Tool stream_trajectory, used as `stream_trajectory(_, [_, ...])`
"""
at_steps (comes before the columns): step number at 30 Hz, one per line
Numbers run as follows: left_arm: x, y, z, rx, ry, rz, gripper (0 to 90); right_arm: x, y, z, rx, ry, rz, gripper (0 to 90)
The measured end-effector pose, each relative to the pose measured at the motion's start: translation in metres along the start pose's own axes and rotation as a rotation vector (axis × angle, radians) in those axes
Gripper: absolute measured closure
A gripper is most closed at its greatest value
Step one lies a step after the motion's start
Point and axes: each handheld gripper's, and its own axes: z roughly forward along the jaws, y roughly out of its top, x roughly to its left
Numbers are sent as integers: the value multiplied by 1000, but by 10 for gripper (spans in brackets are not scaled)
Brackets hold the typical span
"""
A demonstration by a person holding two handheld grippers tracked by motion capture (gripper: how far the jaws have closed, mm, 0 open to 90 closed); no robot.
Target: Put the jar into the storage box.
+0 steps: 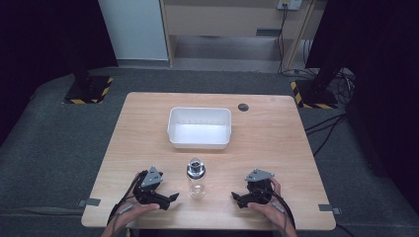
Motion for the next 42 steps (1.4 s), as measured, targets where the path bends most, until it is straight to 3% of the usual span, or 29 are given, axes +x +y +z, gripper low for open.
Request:
stream_trajectory(18, [-18, 10, -3, -83, -63, 18, 6, 0, 0, 0, 0, 0, 0, 7])
stream_trajectory(27, [-27, 19, 0, -106, -78, 46, 6, 0, 0, 0, 0, 1, 1, 7])
stream_trajectory(42, [-36, 30, 7, -155, -107, 40, 10, 0, 0, 0, 0, 1, 1, 7])
